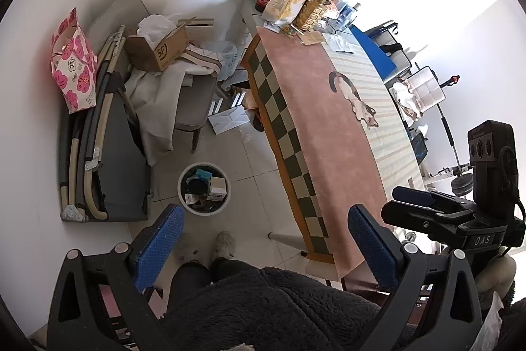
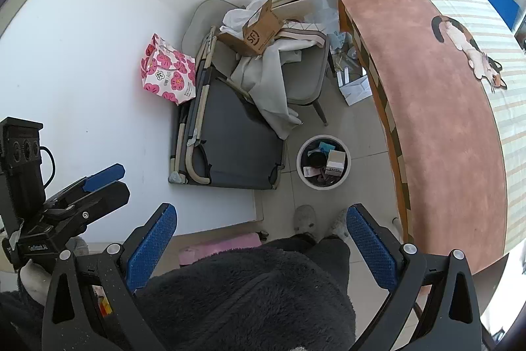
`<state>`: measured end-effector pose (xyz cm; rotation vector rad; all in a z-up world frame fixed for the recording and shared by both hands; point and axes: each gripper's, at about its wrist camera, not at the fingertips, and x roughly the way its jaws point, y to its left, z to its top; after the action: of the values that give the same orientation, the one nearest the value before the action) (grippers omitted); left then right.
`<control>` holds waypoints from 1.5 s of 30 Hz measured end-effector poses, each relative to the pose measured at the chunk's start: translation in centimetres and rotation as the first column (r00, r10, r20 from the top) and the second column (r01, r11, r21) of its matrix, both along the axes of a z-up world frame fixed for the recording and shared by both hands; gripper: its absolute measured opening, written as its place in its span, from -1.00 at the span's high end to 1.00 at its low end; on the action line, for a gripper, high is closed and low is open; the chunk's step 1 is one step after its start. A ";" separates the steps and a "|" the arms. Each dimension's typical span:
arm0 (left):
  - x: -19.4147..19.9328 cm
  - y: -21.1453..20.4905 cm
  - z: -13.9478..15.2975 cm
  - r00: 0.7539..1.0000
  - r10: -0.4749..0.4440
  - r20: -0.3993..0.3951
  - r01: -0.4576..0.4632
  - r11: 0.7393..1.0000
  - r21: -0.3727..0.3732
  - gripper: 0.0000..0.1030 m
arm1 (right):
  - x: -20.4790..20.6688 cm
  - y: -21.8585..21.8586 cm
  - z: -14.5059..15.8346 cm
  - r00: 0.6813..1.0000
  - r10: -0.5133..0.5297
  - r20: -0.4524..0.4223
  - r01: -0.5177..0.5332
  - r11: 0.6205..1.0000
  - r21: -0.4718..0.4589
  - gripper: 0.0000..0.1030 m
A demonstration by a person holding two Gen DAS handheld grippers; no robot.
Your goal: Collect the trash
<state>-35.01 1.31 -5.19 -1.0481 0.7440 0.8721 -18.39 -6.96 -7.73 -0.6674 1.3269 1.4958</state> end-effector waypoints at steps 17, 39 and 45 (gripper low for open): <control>-0.2 -0.2 0.1 1.000 -0.015 0.012 0.015 1.000 0.004 -0.98 | 0.1 -0.7 0.2 1.000 -0.004 -0.016 0.004 1.000 0.000 -1.00; -0.5 -0.2 0.0 1.000 -0.015 0.014 0.015 1.000 0.007 -0.98 | -0.7 -0.6 0.3 1.000 -0.006 -0.017 0.006 1.000 0.003 -1.00; -0.6 -0.3 0.0 1.000 -0.015 0.017 0.015 1.000 0.007 -0.98 | -0.7 -0.6 0.4 1.000 -0.004 -0.017 0.004 1.000 0.004 -1.00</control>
<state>-35.57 0.99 -5.21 -1.0417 0.7337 0.8515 -19.13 -7.61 -7.34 -0.6499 1.3373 1.5034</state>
